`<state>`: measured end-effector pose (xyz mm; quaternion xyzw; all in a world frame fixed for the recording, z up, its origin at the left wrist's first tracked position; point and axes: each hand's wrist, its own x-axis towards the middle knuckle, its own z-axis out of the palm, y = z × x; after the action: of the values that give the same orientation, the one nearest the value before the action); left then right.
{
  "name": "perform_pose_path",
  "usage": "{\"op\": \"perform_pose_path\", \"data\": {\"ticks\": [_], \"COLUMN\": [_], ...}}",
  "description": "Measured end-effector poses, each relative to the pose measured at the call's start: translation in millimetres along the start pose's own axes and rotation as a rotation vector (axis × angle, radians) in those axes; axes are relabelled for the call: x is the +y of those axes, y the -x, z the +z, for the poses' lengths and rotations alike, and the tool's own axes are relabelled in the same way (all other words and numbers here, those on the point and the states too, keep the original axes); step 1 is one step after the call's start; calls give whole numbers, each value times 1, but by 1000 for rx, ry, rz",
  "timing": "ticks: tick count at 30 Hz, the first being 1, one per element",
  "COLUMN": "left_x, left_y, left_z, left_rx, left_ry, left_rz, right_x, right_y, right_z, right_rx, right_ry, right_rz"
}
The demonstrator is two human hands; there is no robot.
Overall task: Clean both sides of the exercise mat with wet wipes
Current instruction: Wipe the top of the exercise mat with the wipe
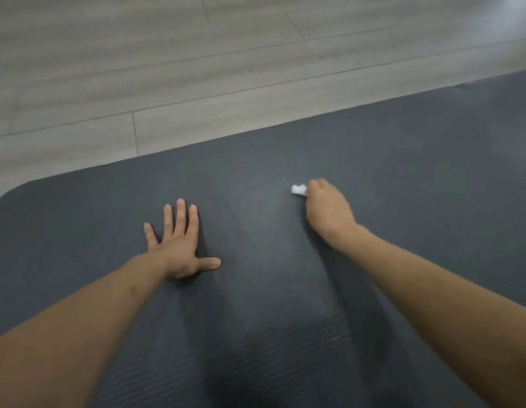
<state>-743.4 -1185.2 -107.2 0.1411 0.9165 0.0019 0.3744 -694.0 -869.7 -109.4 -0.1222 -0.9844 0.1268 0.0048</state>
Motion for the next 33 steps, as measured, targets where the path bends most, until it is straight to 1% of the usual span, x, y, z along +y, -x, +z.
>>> {"op": "perform_pose_path", "data": {"ticks": [2,3,4,5,6,7,9,10,11,12,13,14,16,17,18,19,21,23,24,25,26,27,28,31,32,33], "left_x": [-1,0,2,3,3,4,13,17,20,22,22,19,15,15,17,20,24,23,22,21,21,20,21,24,25,26], "left_y": [-3,-4,-4,-1,3,7,21,30,39,45,49,51,50,50,50,51,53,53,53,53,53,54,54,54,54,53], "left_z": [4,3,1,0,1,3,11,18,26,33,37,39,37,37,38,40,42,41,41,40,41,42,43,44,44,43], "left_rx": [37,55,67,78,101,136,249,327,389,417,403,360,268,246,243,248,249,241,237,233,234,238,239,235,232,223], "left_ry": [-15,-26,-27,-25,-20,-21,-51,-68,-64,-31,14,44,38,29,25,30,42,31,29,31,29,24,20,8,5,4], "left_rz": [14,18,23,23,17,3,1,15,30,43,52,57,74,79,78,71,55,43,41,41,42,43,43,40,37,33], "right_x": [55,61,53,29,-3,-41,-109,-124,-121,-103,-77,-46,14,29,28,12,-45,-113,-134,-138,-124,-100,-69,28,41,37], "right_y": [-8,-8,-8,-7,-2,7,38,49,51,48,40,33,27,27,28,30,34,48,57,57,52,44,37,14,11,9], "right_z": [-19,-21,-18,-10,1,14,38,44,41,31,20,8,-12,-16,-15,-10,13,41,47,47,40,31,20,-11,-15,-13], "right_rx": [98,138,176,190,167,118,-1,-48,-66,-57,-34,-6,77,122,153,181,148,37,-32,-60,-66,-43,-17,134,171,205], "right_ry": [14,-12,-36,-64,-96,-125,-110,-75,-60,-40,-17,-3,5,-13,-34,-76,-178,-172,-135,-117,-97,-57,-32,-13,-41,-76], "right_rz": [293,383,432,436,404,318,49,-64,-131,-133,-80,24,289,381,434,437,365,109,-27,-128,-171,-160,-96,275,390,474]}}
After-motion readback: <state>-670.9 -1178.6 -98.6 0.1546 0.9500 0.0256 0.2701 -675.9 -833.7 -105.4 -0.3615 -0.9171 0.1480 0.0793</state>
